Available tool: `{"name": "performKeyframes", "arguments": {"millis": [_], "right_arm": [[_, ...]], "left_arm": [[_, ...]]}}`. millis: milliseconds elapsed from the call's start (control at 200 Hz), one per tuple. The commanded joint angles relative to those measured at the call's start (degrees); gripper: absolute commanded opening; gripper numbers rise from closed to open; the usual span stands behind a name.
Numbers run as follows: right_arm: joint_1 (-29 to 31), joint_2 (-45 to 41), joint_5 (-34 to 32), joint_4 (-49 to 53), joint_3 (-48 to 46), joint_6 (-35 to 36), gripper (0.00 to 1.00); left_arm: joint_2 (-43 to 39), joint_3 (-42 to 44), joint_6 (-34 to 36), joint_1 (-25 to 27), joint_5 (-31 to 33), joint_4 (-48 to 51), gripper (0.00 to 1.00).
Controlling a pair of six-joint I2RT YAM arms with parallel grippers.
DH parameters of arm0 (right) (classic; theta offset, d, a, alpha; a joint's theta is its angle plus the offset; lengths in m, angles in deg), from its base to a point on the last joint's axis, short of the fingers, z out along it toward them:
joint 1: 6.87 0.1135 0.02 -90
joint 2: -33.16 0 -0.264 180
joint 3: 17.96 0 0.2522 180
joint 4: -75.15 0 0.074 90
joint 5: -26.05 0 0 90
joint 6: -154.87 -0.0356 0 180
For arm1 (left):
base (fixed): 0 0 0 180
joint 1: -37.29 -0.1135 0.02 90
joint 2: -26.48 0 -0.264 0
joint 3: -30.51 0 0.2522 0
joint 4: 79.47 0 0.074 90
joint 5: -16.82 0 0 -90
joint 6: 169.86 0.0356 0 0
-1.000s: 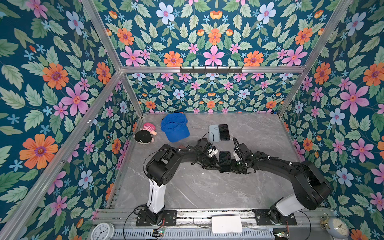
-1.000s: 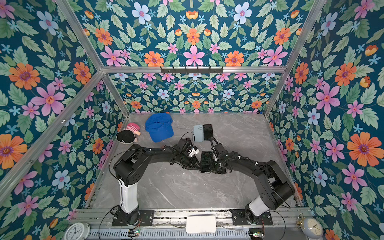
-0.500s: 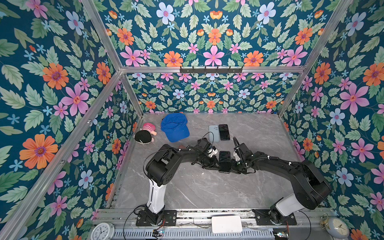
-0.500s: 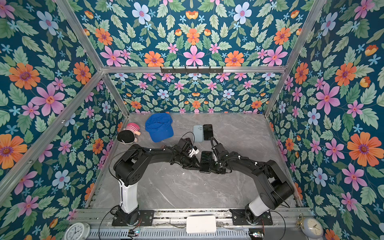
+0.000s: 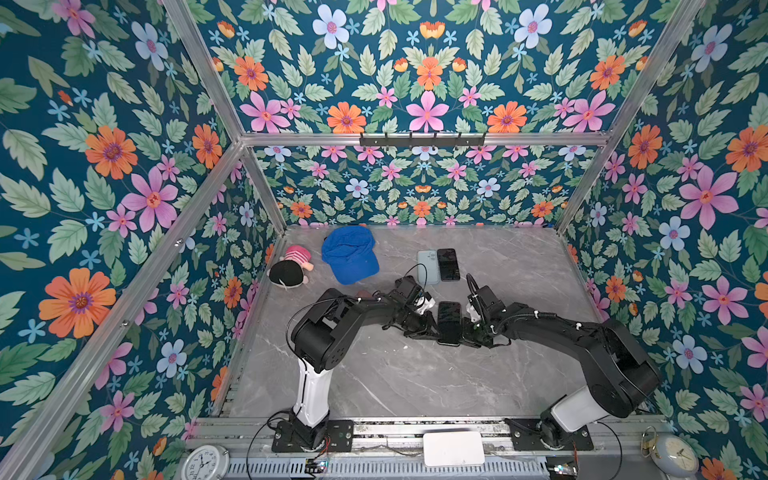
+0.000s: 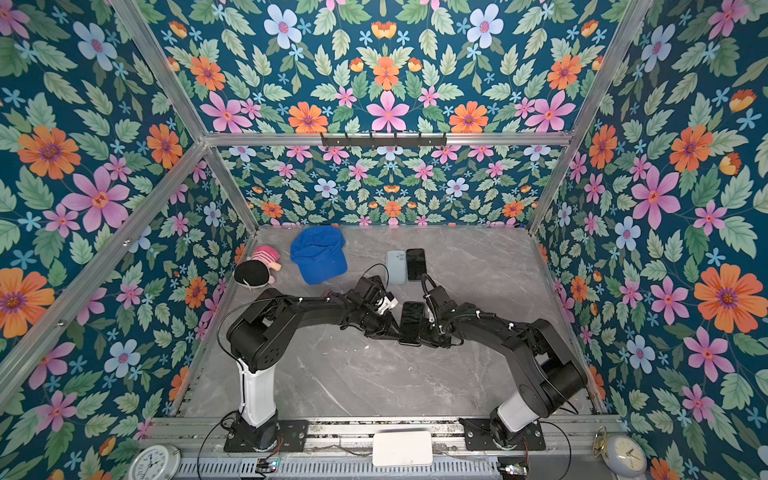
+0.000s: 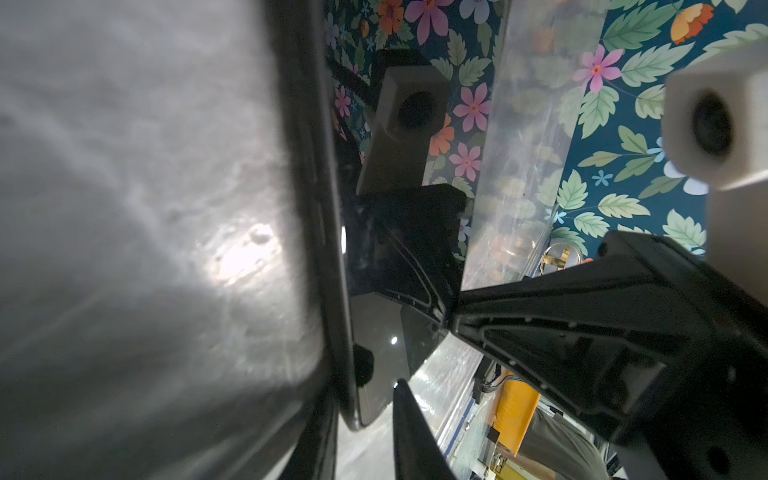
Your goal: Put the phone into the phone case
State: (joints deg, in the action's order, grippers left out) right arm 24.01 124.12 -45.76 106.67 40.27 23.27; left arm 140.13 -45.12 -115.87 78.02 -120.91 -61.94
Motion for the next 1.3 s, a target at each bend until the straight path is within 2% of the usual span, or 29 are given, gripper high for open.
{"name": "performKeyframes", "arguments": {"millis": [0,130,430,665,1030,1295], "right_arm": [[0.76,2.83,2.21,-6.26,-1.14,0.00,0.05],[0.74,2.98,1.85,-6.03,-1.27,0.03,0.05],[0.72,3.16,0.05,-4.41,-0.84,0.80,0.05],[0.63,-0.16,-3.34,1.01,1.09,2.83,0.05],[-1.90,-2.92,-6.07,6.45,5.37,6.64,0.21],[-2.09,0.98,-5.02,5.63,8.91,7.83,0.22]], "left_arm": [[0.10,0.00,-0.33,0.92,-3.34,-3.84,0.25],[-0.34,0.13,0.00,0.83,-2.77,-2.98,0.25],[-0.51,-2.95,3.98,0.81,2.75,6.19,0.25],[-0.97,-3.84,5.31,0.83,5.00,9.21,0.25],[-1.41,-4.51,6.57,-0.52,5.71,10.47,0.38],[-0.83,-4.50,5.39,-1.53,4.07,7.70,0.42]]}}
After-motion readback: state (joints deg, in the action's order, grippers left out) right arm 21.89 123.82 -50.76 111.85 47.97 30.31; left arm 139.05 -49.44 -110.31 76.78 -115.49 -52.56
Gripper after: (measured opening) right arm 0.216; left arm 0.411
